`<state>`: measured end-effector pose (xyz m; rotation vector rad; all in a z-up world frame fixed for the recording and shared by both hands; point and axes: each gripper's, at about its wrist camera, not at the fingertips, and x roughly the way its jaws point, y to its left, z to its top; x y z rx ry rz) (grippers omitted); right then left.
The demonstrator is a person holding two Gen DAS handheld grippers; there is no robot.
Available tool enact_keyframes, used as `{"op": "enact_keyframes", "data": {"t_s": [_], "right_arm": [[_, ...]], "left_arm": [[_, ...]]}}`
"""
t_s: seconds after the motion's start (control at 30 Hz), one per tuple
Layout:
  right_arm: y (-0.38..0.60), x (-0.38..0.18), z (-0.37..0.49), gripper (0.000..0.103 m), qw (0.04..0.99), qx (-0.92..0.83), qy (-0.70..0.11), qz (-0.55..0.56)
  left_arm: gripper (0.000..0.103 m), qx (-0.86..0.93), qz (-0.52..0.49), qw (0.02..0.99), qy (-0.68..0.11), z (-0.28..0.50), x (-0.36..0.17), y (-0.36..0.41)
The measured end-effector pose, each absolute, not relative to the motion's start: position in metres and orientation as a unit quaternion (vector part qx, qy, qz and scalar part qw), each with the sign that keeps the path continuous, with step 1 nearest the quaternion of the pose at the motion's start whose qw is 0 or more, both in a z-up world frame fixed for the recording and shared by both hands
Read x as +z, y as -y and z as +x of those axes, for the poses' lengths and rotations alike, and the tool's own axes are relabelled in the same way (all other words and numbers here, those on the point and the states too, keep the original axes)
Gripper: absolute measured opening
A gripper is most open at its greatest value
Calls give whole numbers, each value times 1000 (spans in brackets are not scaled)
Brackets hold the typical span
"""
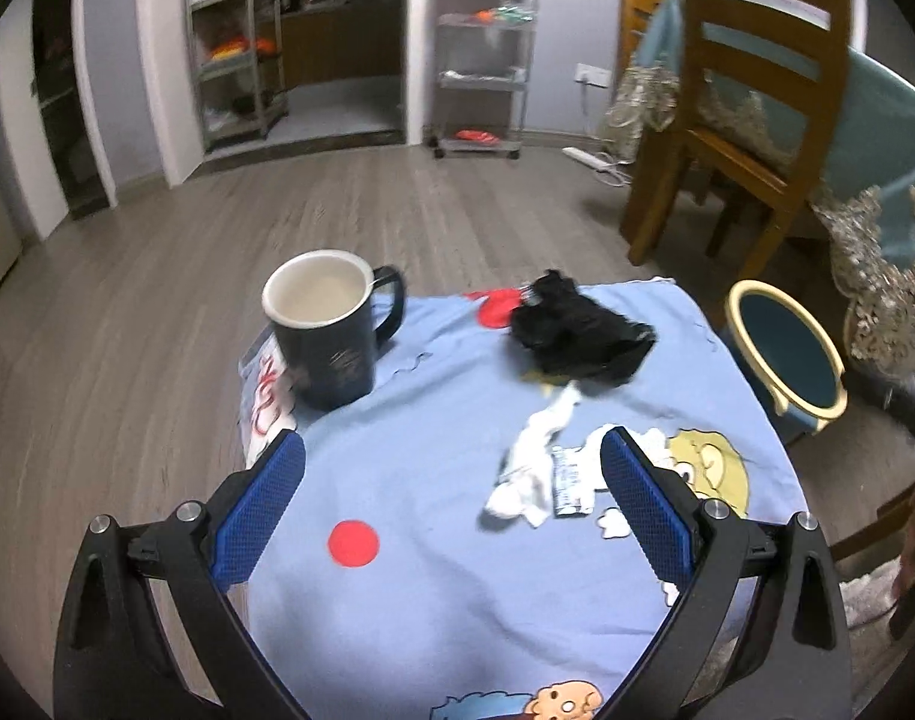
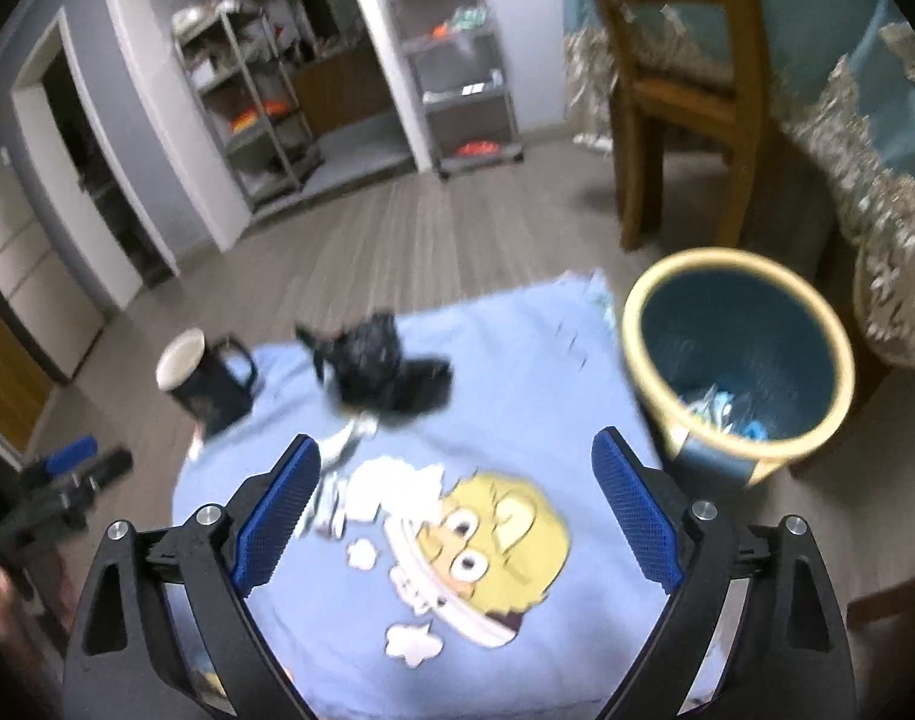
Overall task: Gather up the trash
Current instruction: 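Withdraw both tools from the bin back over the table, then grasp the white tissue with the left tool while the right grasps another tissue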
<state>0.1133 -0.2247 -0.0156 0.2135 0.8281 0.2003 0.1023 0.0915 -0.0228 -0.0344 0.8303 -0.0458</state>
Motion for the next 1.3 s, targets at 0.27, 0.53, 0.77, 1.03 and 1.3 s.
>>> {"op": "enact_keyframes", "data": {"t_s": [0.27,0.53,0.77,1.03,1.3], "right_arm": [[189,-66,123,92,878,100,-467,35],[172,-100,142,92,865,114,-489,-7],[156,-117,164,79,858,145,-493,3],[150,-147,182,61,837,160,-522,34],[141,-159,186,43,837,162,-523,18]], "left_arm": [[97,-14,-30,905,-424,120,-49,-105],[97,-19,0,891,-454,144,-82,-84],[96,-31,18,876,-481,162,-113,-72],[79,-73,27,861,-502,178,-139,-52],[58,-97,38,850,-516,188,-158,-35]]}}
